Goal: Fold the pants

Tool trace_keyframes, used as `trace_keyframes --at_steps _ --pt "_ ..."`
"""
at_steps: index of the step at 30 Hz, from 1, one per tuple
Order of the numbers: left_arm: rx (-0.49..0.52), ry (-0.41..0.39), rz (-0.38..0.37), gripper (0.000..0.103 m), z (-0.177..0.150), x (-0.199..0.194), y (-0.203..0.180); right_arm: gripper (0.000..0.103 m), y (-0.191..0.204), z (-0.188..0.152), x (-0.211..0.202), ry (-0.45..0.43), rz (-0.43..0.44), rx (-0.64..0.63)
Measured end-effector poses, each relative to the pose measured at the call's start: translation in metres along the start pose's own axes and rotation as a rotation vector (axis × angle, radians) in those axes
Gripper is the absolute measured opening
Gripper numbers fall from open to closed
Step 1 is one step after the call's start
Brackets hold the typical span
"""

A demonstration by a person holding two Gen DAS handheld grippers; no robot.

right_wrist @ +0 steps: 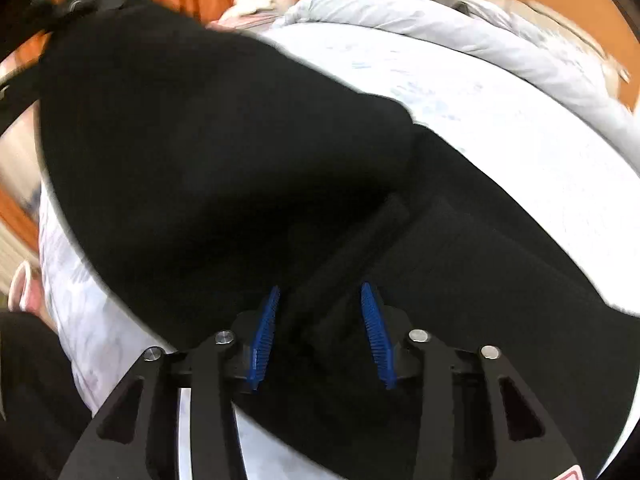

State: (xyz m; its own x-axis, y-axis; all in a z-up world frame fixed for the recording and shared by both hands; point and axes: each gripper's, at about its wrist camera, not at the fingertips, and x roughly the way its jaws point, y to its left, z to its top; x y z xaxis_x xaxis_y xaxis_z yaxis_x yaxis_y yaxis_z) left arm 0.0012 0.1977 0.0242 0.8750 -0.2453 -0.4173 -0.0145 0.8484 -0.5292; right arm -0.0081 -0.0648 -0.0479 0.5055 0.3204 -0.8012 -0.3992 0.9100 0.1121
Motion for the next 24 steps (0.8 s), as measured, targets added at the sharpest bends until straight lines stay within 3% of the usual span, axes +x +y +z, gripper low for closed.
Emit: trace_keyframes --at_steps 3,6,10,12,14,17,20,22,24 --pt "0.001 -0.001 -0.001 0.016 -0.001 0.0 -0.002 0.022 -0.023 -0.002 -0.004 0.008 0.019 0.053" --pt "0.027 -0.005 0.004 0.016 -0.001 0.001 -0.007 0.002 -0.036 0.004 -0.002 0.023 0.079 0.131" --pt "0.024 -0.006 -0.015 0.016 -0.001 0.001 -0.01 0.003 -0.042 0.022 -0.021 -0.029 0.176 0.242" --pt "0.024 -0.014 -0.027 0.016 0.0 -0.001 -0.012 0.003 -0.034 0.032 -0.027 -0.059 0.215 0.234" --pt "0.033 -0.029 -0.034 0.016 0.0 -0.003 -0.016 0.004 -0.016 0.037 -0.024 -0.056 0.187 0.167" --pt "0.046 -0.045 -0.02 0.016 -0.001 -0.003 -0.019 0.012 -0.011 0.02 0.017 0.122 0.166 0.096" --pt "0.039 -0.03 -0.031 0.016 -0.001 0.0 -0.018 0.015 -0.034 0.014 -0.005 0.078 0.268 0.16" --pt "0.049 -0.034 -0.029 0.016 -0.001 0.0 -0.02 0.037 -0.052 0.019 -0.038 0.02 0.306 0.217" --pt "0.056 -0.03 -0.044 0.016 -0.001 -0.001 -0.022 0.05 -0.078 0.022 -0.071 -0.051 0.272 0.242"
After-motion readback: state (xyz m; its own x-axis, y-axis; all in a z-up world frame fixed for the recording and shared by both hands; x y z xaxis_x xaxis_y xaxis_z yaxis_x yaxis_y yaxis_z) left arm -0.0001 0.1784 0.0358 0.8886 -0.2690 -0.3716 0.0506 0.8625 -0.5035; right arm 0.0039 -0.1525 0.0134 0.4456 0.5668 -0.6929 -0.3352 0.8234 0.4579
